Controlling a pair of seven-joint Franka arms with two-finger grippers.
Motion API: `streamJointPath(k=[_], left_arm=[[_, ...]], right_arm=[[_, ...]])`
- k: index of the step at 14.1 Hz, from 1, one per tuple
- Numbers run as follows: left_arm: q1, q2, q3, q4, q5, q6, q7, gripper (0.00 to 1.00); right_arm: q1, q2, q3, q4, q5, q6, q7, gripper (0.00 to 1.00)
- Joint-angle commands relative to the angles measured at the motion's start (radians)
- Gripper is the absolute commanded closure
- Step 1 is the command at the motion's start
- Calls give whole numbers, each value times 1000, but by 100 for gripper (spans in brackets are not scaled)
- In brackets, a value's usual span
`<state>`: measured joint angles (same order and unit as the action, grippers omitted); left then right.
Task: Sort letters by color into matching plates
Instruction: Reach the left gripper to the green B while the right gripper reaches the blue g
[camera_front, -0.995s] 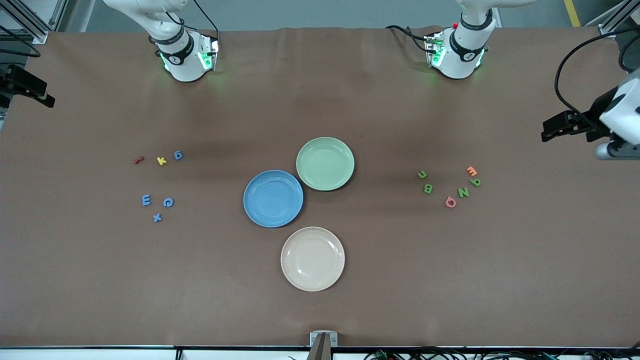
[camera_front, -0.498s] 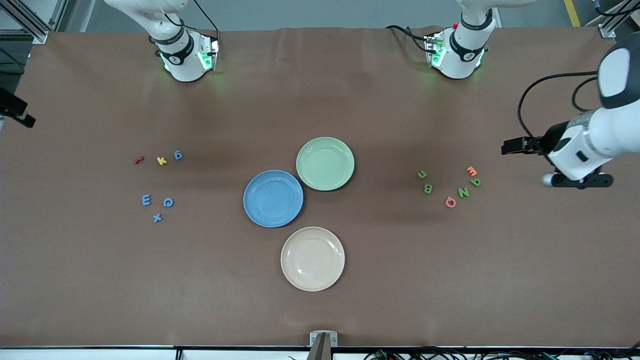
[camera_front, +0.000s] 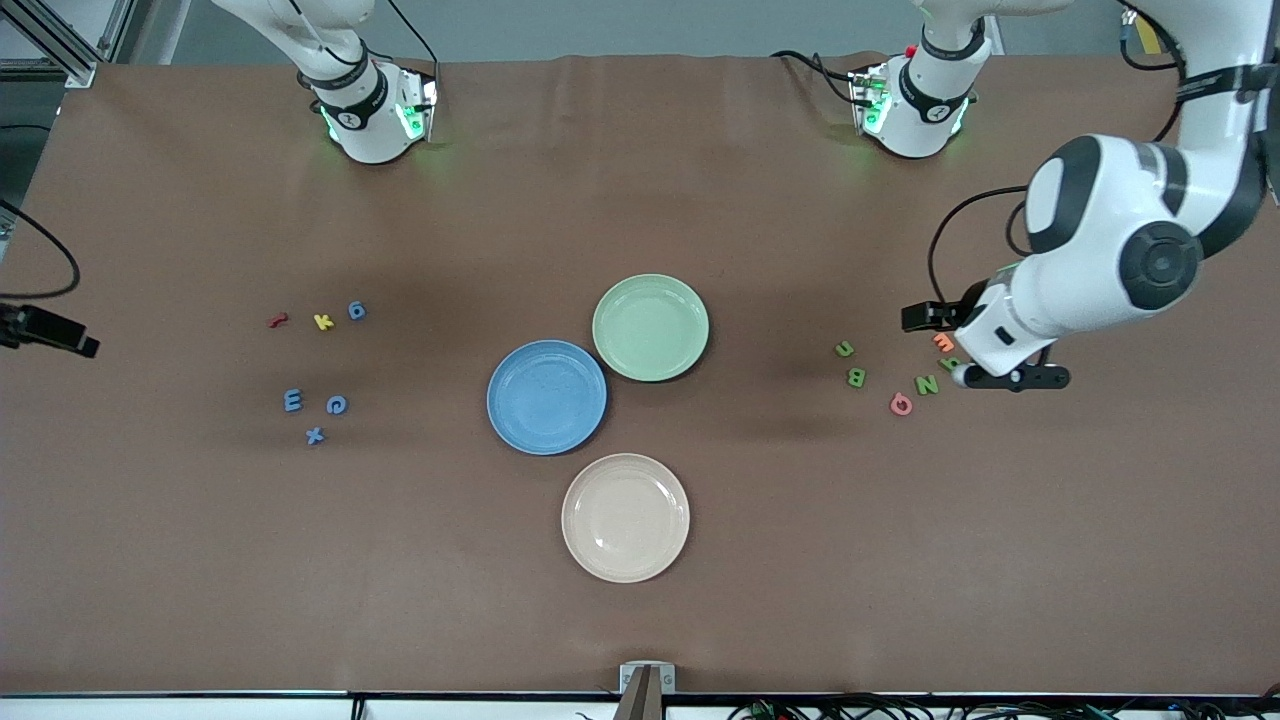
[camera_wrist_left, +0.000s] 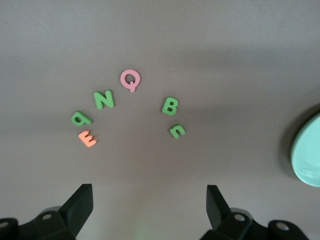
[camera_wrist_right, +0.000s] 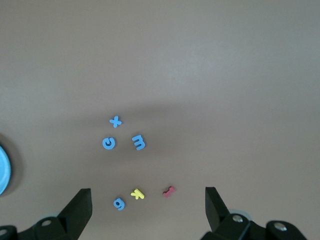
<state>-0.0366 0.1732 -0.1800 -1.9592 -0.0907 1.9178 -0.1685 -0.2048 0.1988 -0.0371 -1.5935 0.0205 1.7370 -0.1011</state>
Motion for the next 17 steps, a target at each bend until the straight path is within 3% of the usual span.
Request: streamJointPath(k=[1, 7, 15, 17], left_arm=[[1, -34, -30, -139, 52, 140, -58, 0], [-11, 11, -58, -319, 81, 420, -100, 0], [-19, 169, -58, -300, 143, 598, -166, 2], [-19, 198, -56, -284, 154, 627, -170, 4]], right_arm=[[2, -45, 17, -110, 4, 27, 9, 0], [94, -208, 19, -546, 44, 361, 63, 0], [223, -236, 17, -928, 44, 777, 202, 0], [234, -220, 19, -980, 44, 872, 230, 0]])
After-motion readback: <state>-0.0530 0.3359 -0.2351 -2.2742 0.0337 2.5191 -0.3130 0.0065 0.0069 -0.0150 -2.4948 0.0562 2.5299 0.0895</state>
